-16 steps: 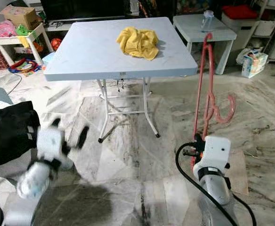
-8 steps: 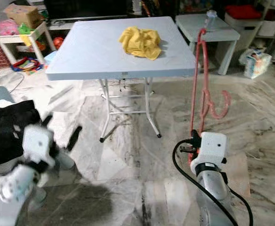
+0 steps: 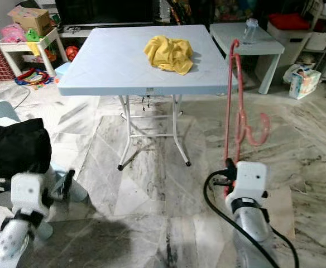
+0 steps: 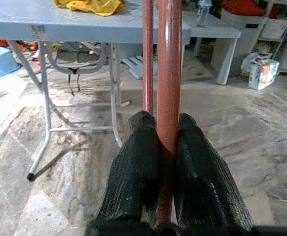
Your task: Hang hanger
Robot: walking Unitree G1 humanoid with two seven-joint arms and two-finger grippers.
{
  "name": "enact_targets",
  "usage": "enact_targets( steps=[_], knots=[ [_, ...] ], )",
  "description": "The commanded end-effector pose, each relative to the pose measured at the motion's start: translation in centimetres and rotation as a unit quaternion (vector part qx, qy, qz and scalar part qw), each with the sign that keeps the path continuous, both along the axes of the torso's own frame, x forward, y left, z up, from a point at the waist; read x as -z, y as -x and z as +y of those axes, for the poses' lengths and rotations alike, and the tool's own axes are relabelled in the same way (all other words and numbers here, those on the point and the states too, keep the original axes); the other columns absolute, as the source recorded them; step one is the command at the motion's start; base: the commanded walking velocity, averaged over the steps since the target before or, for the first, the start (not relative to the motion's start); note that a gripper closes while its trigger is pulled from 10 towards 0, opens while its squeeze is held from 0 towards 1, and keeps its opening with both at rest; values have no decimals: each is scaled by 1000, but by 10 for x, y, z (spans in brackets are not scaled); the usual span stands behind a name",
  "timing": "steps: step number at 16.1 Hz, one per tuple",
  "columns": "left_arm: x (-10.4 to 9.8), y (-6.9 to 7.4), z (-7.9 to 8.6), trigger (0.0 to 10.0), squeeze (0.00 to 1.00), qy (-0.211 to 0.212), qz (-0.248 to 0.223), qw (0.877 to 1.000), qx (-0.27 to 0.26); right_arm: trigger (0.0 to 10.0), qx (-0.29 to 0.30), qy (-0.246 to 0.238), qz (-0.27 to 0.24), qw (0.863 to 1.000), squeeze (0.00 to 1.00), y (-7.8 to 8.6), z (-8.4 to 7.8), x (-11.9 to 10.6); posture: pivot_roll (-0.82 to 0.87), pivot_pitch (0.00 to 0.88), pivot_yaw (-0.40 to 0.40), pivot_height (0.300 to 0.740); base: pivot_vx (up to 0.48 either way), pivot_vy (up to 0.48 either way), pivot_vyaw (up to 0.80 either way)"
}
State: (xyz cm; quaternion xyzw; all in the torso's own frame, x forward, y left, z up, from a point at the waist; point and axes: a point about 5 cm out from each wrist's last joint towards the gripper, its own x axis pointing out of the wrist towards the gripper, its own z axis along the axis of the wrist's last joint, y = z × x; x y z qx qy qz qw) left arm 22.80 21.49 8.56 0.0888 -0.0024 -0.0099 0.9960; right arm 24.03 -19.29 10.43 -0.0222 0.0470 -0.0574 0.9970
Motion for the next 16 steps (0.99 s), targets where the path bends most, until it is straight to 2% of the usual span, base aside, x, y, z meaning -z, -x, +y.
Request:
enact_targets(
  steps=[1,4,8,13,15,16],
  knots=[
    [-6,-4,-9,10000,0,3,-18,1000,23,10000,1,3,-5,1000,0,0,1,-1,-39,12,15,740,0,0,0],
    [-19,-12,-35,10000,0,5,-49,996,80,10000,4,5,-9,1000,0,0,1,-2,-51,13,30,740,0,0,0],
    [-25,-20,-46,10000,0,27,-58,994,90,10000,8,4,-7,1000,0,2,1,1,-55,15,30,740,0,0,0],
    [-26,-17,-44,10000,0,27,-65,994,82,10000,9,3,-4,1000,0,2,1,2,-45,19,31,740,0,0,0],
    [-25,-18,-36,10000,0,25,-58,997,48,10000,8,2,-4,1000,0,1,2,3,-43,18,30,740,0,0,0],
    [-24,-22,-30,10000,0,1,-48,999,3,10000,6,2,-4,1000,0,1,2,3,-42,17,29,740,0,0,0]
  ],
)
